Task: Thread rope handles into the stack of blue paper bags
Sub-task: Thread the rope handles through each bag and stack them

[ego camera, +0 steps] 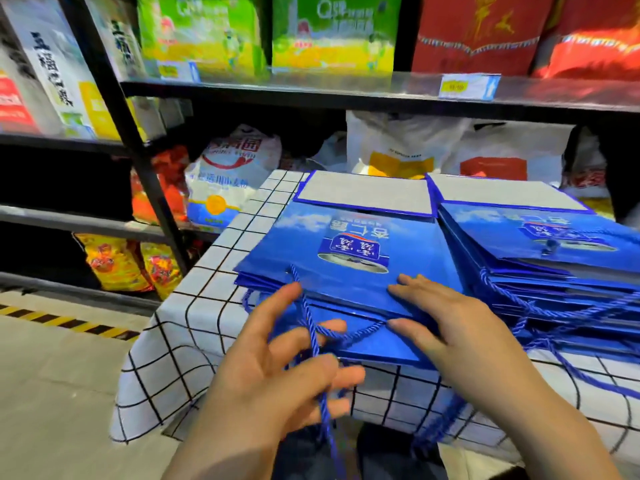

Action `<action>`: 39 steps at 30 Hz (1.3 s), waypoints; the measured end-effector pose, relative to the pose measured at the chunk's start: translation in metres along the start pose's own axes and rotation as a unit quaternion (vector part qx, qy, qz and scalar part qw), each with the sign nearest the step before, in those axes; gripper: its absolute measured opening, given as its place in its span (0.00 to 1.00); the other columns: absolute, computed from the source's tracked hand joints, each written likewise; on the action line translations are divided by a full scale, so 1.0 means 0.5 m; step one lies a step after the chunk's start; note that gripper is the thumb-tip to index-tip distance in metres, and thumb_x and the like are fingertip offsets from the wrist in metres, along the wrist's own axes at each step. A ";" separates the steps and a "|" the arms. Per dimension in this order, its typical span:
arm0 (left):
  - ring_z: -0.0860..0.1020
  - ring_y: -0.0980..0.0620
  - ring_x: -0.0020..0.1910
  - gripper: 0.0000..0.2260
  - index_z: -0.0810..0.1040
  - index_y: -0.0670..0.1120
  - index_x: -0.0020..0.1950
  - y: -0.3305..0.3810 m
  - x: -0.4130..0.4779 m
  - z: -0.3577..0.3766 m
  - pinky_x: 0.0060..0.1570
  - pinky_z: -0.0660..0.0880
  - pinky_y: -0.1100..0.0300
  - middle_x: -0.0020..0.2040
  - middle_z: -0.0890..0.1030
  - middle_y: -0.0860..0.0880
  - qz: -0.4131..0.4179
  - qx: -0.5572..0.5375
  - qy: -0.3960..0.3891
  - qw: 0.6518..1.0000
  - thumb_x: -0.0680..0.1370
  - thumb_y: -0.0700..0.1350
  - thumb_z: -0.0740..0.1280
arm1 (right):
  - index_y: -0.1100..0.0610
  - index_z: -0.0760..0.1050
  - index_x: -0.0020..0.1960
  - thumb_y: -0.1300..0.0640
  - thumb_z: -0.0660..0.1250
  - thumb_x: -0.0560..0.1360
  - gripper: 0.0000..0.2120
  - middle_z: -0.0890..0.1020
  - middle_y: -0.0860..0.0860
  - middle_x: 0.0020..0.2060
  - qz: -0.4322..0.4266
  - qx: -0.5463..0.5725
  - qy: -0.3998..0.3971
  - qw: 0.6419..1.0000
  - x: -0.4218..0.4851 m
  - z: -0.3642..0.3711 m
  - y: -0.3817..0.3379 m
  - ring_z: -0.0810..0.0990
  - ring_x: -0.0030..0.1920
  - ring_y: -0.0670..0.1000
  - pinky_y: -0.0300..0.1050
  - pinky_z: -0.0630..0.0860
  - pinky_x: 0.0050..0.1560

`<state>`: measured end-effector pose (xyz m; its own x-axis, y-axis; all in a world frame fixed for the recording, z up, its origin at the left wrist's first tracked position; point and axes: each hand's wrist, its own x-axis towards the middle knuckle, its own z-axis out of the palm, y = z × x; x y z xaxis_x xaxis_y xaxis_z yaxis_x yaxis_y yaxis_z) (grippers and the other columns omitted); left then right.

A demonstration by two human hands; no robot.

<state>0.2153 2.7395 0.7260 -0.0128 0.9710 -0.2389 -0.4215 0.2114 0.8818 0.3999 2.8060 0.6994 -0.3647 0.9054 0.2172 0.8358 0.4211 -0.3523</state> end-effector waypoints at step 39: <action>0.68 0.52 0.27 0.14 0.76 0.42 0.31 0.043 0.176 0.106 0.33 0.68 0.56 0.26 0.72 0.45 0.209 0.585 -0.124 0.774 0.73 0.48 0.69 | 0.57 0.75 0.37 0.57 0.61 0.77 0.11 0.73 0.48 0.20 0.122 0.416 0.083 0.897 0.092 -0.113 -0.028 0.68 0.20 0.45 0.33 0.64 0.20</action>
<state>0.2533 2.8356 0.7455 0.3088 0.9430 0.1238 0.6830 -0.3104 0.6612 0.3944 2.8385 0.7656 -0.0890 0.9846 0.1504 0.2611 0.1687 -0.9505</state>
